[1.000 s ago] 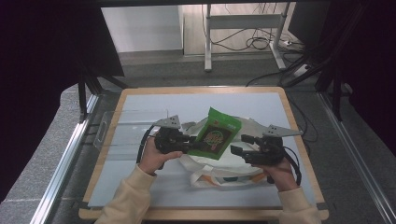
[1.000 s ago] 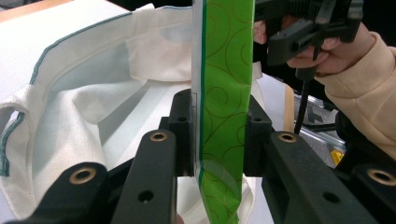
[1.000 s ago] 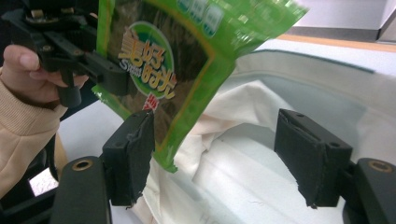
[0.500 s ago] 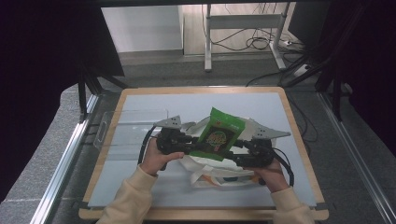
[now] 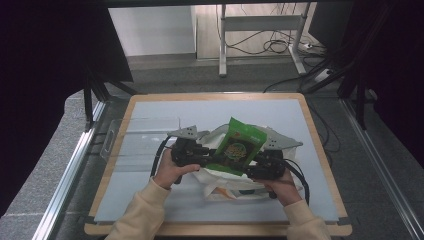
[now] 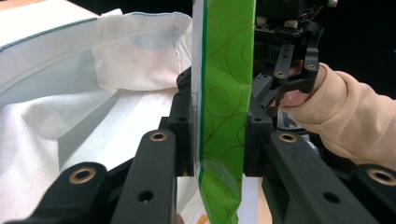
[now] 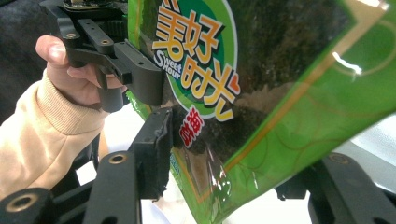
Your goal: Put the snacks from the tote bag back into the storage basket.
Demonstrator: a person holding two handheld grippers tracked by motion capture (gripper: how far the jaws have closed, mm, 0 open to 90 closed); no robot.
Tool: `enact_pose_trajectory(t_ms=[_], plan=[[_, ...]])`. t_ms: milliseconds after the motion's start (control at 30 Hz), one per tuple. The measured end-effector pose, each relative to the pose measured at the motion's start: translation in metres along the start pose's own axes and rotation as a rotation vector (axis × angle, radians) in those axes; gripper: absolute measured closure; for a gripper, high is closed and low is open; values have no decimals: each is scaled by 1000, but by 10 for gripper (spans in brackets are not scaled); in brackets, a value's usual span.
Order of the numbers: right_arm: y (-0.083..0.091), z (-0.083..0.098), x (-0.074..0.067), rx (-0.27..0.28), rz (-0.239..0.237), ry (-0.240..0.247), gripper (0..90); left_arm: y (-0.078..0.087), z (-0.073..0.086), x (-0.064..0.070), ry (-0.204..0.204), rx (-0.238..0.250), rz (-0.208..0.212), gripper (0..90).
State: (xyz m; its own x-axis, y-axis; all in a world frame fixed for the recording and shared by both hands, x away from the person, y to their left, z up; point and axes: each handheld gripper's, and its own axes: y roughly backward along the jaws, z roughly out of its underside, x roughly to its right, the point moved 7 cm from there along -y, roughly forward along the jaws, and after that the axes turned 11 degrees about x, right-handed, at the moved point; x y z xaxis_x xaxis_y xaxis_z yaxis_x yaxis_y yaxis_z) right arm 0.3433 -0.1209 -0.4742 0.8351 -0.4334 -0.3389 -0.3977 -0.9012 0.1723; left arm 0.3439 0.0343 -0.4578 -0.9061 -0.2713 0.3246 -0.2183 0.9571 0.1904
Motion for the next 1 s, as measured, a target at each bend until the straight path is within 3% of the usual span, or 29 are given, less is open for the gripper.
enact_pose_trajectory(t_ms=[233,500,1000], plan=[[5,-2,2,11,-35,-22,601,1,1,-3,-4,3,-6,694],[9,-4,0,4,-78,-20,711,-3,5,-7,-20,-7,-31,602],[17,-9,5,2,-24,14,717,2,5,-12,-65,-23,-116,423]])
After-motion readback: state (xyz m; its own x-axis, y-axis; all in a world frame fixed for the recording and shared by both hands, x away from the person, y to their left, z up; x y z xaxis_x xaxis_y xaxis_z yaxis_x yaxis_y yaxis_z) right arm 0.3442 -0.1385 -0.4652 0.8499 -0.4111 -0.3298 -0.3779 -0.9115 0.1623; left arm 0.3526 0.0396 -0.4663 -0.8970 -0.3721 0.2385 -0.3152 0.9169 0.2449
